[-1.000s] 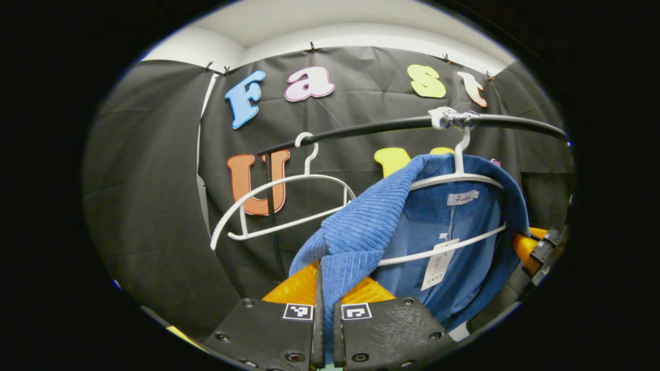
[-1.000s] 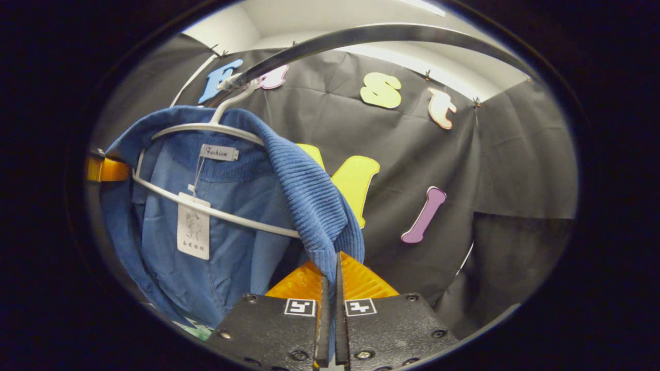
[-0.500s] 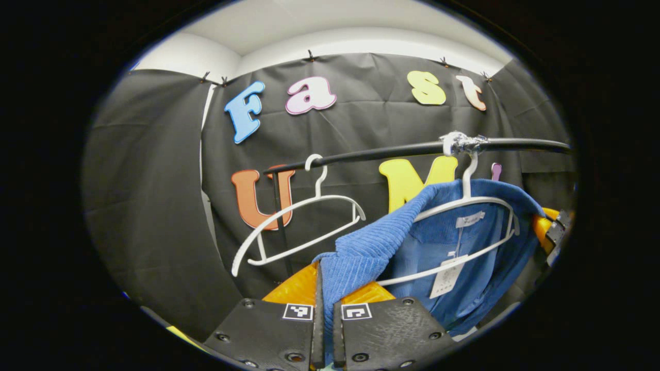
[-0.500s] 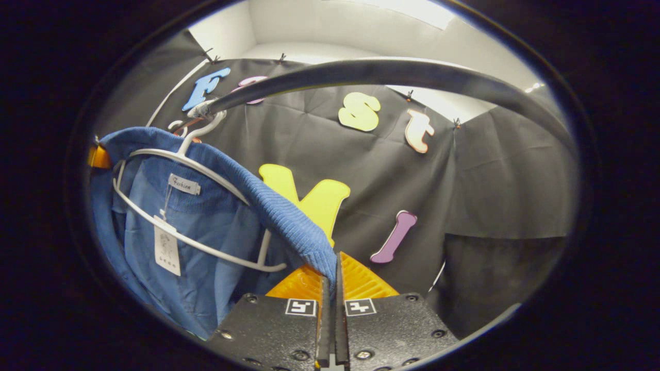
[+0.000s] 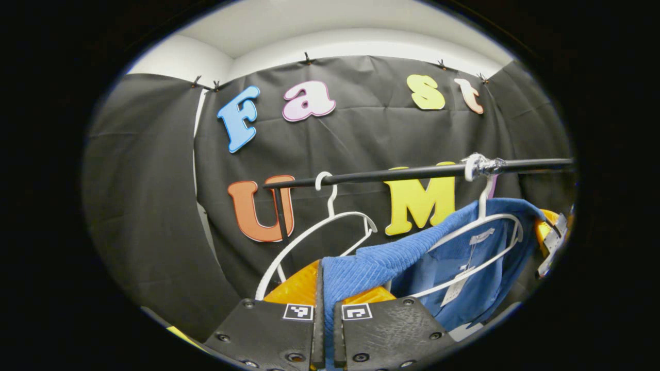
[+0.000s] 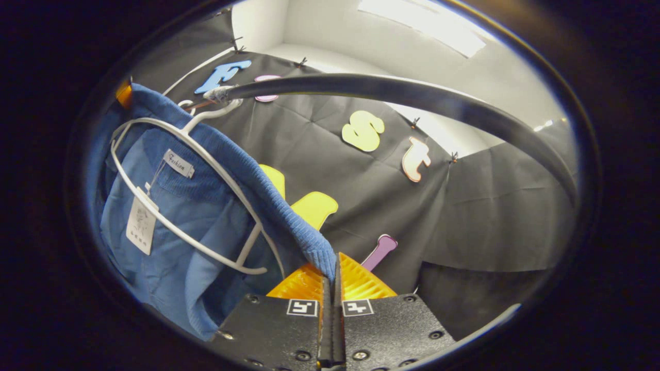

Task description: Grasp the clothes on the hanger with both hands and then place them into the laundry hamper below.

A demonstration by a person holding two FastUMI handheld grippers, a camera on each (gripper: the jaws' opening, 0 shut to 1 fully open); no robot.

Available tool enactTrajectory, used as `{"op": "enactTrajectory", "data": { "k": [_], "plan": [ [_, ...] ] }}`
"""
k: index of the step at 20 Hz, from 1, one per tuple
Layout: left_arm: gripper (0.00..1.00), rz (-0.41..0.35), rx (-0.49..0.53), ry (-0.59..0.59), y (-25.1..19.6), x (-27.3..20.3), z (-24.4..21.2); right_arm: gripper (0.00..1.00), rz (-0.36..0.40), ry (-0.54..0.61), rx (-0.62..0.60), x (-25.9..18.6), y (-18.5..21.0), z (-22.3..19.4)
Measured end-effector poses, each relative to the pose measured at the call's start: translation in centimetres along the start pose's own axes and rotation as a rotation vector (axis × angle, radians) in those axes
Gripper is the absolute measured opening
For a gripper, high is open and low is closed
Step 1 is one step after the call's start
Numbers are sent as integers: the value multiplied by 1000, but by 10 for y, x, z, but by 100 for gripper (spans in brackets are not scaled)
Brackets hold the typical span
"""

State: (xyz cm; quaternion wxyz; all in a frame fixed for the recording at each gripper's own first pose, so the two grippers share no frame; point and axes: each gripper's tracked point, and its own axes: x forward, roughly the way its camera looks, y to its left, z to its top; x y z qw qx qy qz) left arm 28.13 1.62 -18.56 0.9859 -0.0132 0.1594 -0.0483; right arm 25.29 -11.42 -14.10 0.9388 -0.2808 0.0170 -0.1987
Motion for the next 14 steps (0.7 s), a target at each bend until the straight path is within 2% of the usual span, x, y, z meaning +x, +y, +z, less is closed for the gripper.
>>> {"op": "enactTrajectory", "data": {
  "k": [2,3,8,10,11,14],
  "plan": [
    [11,-14,31,0,3,6,4,4,-9,-12,-33,6,-3,4],
    [6,-18,56,-3,4,9,5,4,-14,-19,-54,8,-5,6],
    [6,-34,216,-30,16,24,22,4,-32,-55,-155,21,-5,6],
    [10,-73,261,-28,16,32,20,4,-37,-60,-176,24,-4,5],
    [6,-96,272,-22,18,36,17,4,-36,-62,-182,26,-3,5],
    [6,-154,278,3,19,49,4,5,-19,-66,-242,34,4,-6]
  ]
}}
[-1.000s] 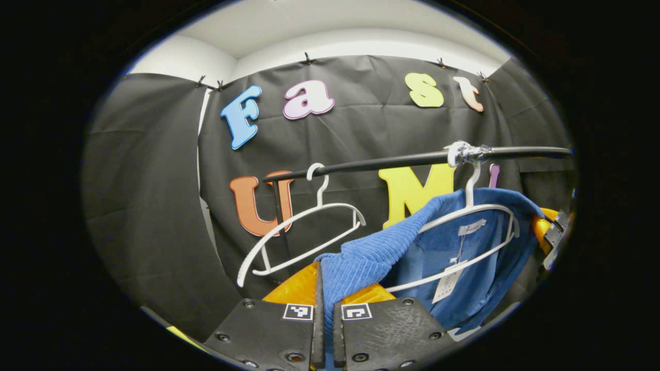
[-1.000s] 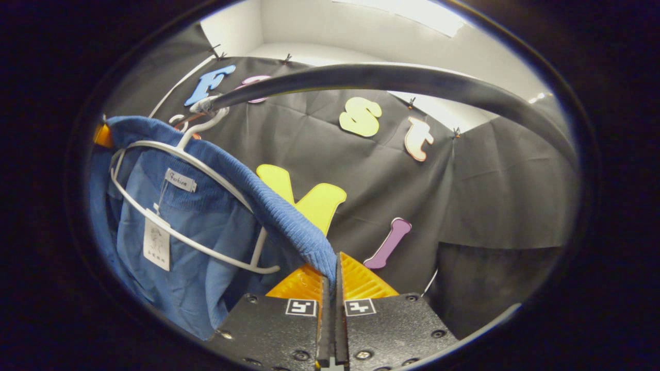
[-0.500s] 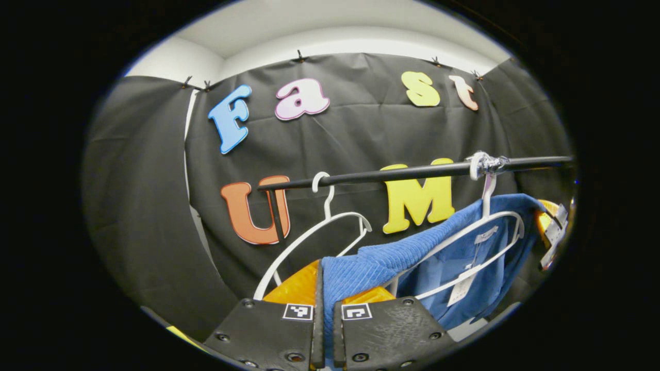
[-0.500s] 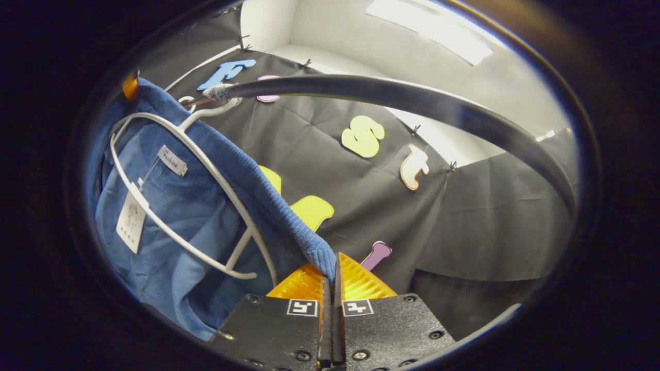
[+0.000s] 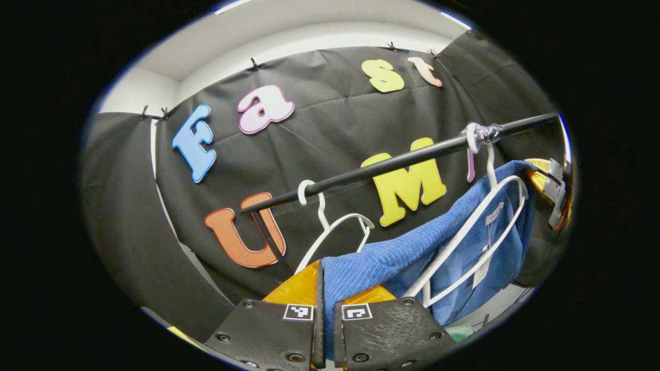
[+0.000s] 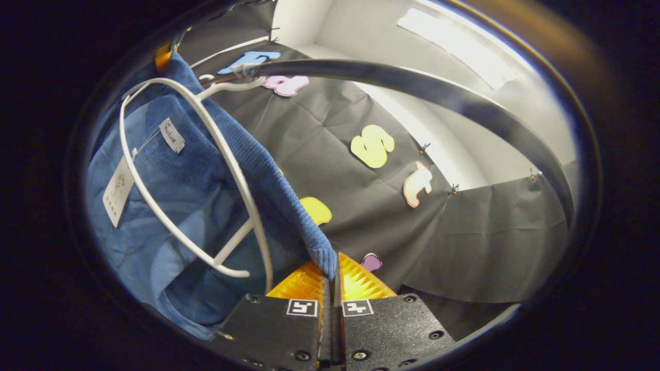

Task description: Grasp the clothes on the hanger with both hands and then place them into the laundry hamper below.

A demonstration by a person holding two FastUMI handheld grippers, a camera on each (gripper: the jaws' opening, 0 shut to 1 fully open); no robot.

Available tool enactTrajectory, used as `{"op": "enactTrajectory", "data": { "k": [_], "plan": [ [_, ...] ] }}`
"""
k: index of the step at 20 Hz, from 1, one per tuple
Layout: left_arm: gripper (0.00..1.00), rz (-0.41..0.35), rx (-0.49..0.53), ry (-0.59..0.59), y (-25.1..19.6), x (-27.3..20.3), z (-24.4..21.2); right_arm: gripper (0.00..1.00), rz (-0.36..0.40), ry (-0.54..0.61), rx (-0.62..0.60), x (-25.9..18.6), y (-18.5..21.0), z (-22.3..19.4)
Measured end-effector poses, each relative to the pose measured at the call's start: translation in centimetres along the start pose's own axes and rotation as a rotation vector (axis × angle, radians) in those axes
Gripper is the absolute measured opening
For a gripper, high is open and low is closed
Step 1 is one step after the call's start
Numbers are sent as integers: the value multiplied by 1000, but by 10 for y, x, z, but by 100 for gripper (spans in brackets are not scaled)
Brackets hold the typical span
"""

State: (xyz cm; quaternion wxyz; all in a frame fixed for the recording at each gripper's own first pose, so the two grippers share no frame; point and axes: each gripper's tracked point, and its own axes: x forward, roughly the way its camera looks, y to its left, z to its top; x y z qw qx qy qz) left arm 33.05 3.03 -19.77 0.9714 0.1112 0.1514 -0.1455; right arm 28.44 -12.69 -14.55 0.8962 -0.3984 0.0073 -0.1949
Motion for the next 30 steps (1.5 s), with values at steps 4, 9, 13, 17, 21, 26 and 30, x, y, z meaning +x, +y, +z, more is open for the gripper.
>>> {"op": "enactTrajectory", "data": {
  "k": [4,9,13,17,21,26,30],
  "plan": [
    [6,-67,-28,28,-12,8,-26,5,24,17,-8,0,11,-11],
    [6,-171,-66,62,-39,16,-51,4,64,80,39,4,22,-31],
    [6,-218,-97,32,-44,15,-52,4,75,109,61,-2,19,-45],
    [6,-272,-163,33,-47,11,-56,4,107,110,66,-2,23,-47],
    [6,-362,-237,79,-54,2,-61,4,150,105,51,-4,25,-50],
    [11,-390,-261,108,-59,-5,-64,6,184,92,17,-11,29,-57],
    [7,-383,-341,205,-59,-14,-71,4,211,94,13,-12,28,-58]
  ]
}}
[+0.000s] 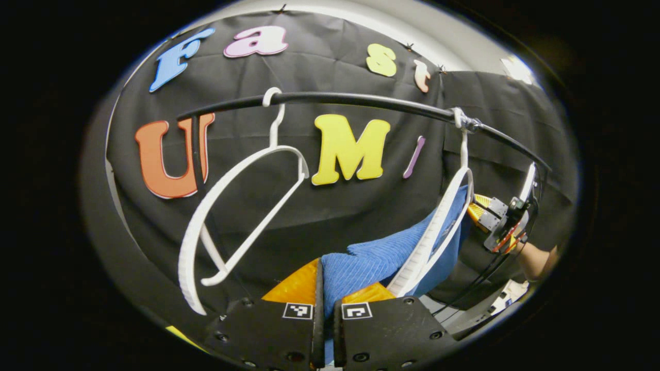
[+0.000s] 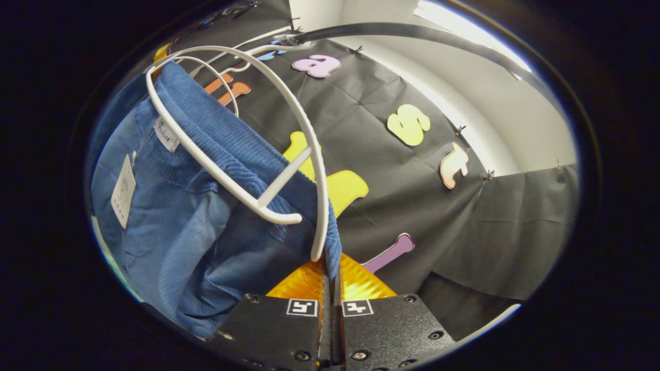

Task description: Grasp the clothes on the hanger with both hands and then place them into the laundry hamper below.

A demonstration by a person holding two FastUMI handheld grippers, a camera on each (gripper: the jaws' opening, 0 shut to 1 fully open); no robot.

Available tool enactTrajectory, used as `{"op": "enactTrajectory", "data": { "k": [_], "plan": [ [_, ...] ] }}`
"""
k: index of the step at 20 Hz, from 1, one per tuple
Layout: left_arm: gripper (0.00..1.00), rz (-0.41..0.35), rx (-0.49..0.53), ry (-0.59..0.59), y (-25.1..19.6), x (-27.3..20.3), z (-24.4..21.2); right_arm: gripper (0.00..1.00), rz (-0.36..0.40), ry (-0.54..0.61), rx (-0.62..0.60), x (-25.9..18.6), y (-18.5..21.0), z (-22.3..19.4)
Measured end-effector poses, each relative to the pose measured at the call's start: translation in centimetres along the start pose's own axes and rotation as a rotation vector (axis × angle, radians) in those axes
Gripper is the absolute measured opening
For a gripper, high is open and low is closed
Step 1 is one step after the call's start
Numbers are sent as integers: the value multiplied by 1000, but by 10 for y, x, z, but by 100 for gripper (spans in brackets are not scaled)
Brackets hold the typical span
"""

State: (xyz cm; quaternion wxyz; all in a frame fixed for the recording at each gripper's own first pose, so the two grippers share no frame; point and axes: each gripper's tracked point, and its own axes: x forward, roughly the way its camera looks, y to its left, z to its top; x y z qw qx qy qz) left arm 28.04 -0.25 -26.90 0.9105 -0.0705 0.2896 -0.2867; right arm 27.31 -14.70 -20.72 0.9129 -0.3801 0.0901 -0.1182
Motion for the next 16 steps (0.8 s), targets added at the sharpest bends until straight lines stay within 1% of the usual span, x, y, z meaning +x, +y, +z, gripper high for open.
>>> {"op": "enactTrajectory", "data": {
  "k": [1,2,3,4,6,7,8,9,11,12,14,15,16],
  "plan": [
    [6,13,-15,14,-2,-2,-2,4,-1,1,-5,-1,-1,0],
    [11,17,-49,39,-7,-5,-6,4,-1,7,-9,-2,-4,-2],
    [7,19,-82,50,-10,-8,-8,4,-3,13,-3,-3,-3,-2],
    [7,20,-122,56,-11,-10,-11,4,1,18,16,-3,-2,-2],
    [7,16,-248,78,-14,-11,-14,4,3,22,41,-4,-4,0],
    [6,13,-275,57,-13,-12,-11,5,9,21,41,-5,-3,2],
    [6,21,-249,25,-9,-13,-6,6,23,18,44,-6,-3,4],
    [7,39,-215,21,-4,-15,-4,4,30,13,33,-7,-1,5],
    [7,61,-48,-18,-2,-14,4,5,13,-11,-31,-6,-6,4],
    [7,61,34,-17,-3,-15,0,4,7,-12,-58,-3,-5,3],
    [6,86,161,-1,8,-18,-7,4,25,-2,-50,-6,-1,-1],
    [7,78,175,2,9,-16,-12,4,31,6,-37,-6,1,-2],
    [11,70,164,9,8,-14,-17,4,26,8,-24,-7,-1,-3]
  ]
}}
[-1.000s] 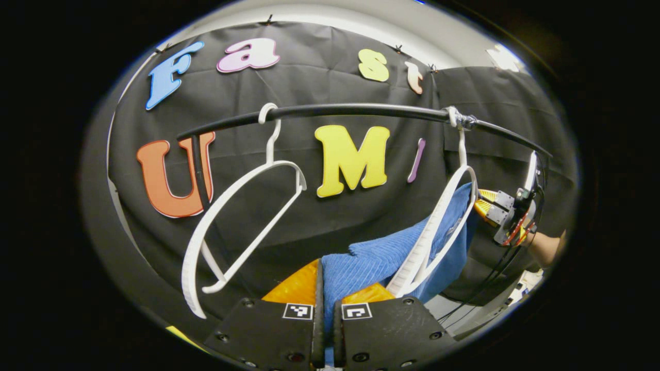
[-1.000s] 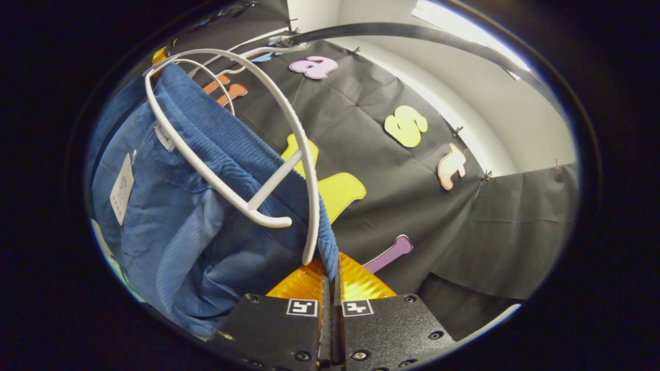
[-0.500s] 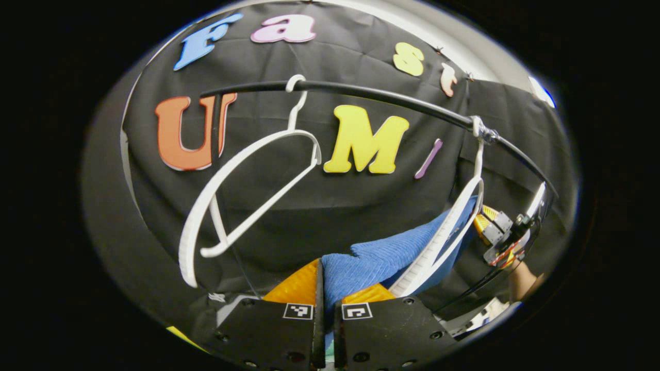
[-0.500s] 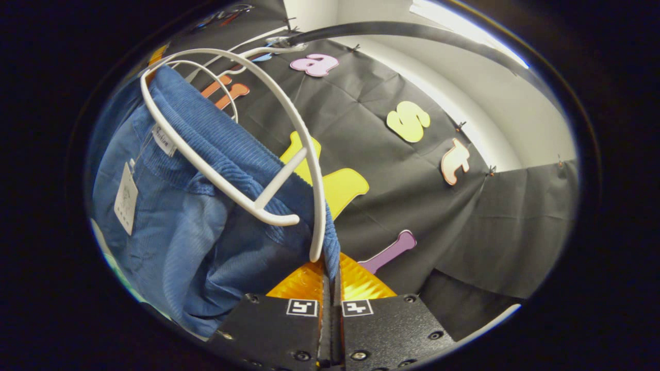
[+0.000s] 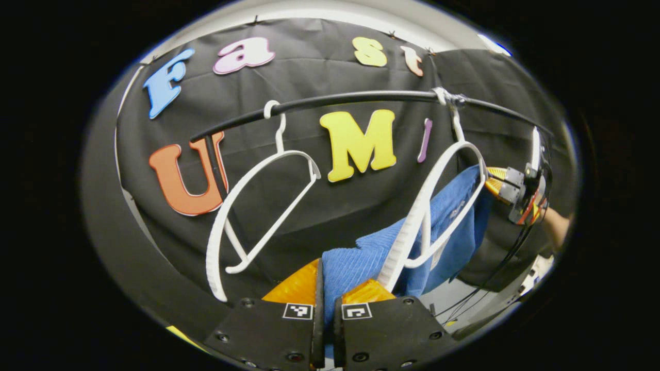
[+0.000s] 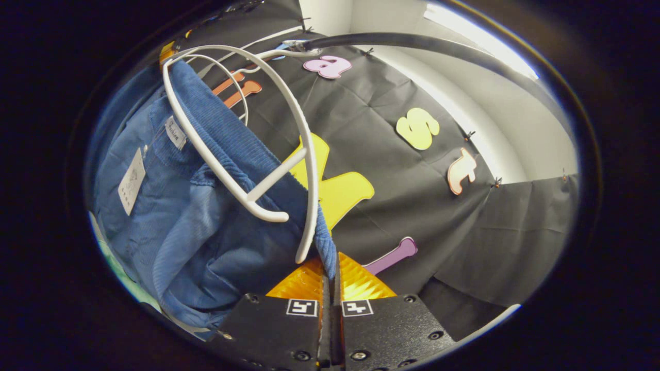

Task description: Grasp the clothes on the hanger with both hands and then place them into the laundry hamper below.

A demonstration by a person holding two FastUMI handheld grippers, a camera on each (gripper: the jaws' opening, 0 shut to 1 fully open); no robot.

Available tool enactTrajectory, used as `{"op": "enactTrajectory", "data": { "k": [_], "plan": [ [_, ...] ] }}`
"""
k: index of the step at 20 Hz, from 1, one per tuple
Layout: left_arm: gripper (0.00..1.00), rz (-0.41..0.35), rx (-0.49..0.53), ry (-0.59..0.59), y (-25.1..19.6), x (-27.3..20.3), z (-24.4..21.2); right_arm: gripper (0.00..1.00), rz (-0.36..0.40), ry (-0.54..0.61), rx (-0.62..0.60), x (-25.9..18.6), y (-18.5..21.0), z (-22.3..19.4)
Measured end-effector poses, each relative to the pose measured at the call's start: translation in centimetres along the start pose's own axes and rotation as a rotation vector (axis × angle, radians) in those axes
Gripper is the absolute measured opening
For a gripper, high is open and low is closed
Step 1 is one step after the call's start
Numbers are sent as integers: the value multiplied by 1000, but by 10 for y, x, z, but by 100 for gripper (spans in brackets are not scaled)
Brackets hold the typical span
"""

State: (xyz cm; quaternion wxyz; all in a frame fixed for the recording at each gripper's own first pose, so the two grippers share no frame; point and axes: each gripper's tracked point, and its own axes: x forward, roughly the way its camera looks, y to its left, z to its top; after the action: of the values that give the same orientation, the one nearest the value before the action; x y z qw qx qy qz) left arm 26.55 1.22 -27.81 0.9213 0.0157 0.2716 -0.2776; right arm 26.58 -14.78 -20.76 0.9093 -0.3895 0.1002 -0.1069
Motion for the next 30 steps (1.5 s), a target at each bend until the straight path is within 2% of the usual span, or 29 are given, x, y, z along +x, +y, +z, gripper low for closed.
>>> {"op": "enactTrajectory", "data": {
  "k": [1,5,6,7,8,9,10,11,13,14,15,22,24,25,26,27,30],
  "plan": [
    [7,1,-22,-10,0,2,-2,5,-3,0,11,-2,-1,0],
    [7,-7,-138,-25,-2,10,-12,4,2,14,-14,2,1,-5],
    [7,-5,-150,-20,-4,11,-17,4,5,15,-17,0,2,-4],
    [11,-3,-171,-19,-6,13,-21,4,4,18,-9,-1,2,-4],
    [11,-15,-187,-14,-11,15,-28,5,10,25,2,1,3,-5],
    [7,-18,-194,-5,-15,17,-37,4,27,45,15,1,5,-10],
    [11,-21,-205,5,-23,18,-46,4,45,67,22,-2,9,-19],
    [7,-29,-219,-2,-34,20,-51,4,47,86,22,-4,11,-26],
    [6,-42,-239,-11,-44,26,-53,5,40,112,29,-7,9,-36],
    [11,-38,-250,-11,-47,28,-56,4,49,123,44,-10,12,-40],
    [7,-28,-253,-12,-50,27,-58,4,53,131,57,-15,15,-41],
    [6,-11,-206,-11,-77,18,-63,4,93,160,141,-38,30,-42],
    [11,-11,-207,-10,-85,15,-63,4,116,165,164,-45,40,-39],
    [11,-10,-211,-12,-89,14,-63,4,129,167,177,-48,44,-36],
    [7,-8,-218,-8,-93,13,-64,4,145,166,190,-52,49,-34],
    [11,-2,-223,-4,-95,13,-65,4,159,165,201,-55,54,-30],
    [7,0,-230,-11,-106,4,-65,4,207,161,248,-71,69,-17]
  ]
}}
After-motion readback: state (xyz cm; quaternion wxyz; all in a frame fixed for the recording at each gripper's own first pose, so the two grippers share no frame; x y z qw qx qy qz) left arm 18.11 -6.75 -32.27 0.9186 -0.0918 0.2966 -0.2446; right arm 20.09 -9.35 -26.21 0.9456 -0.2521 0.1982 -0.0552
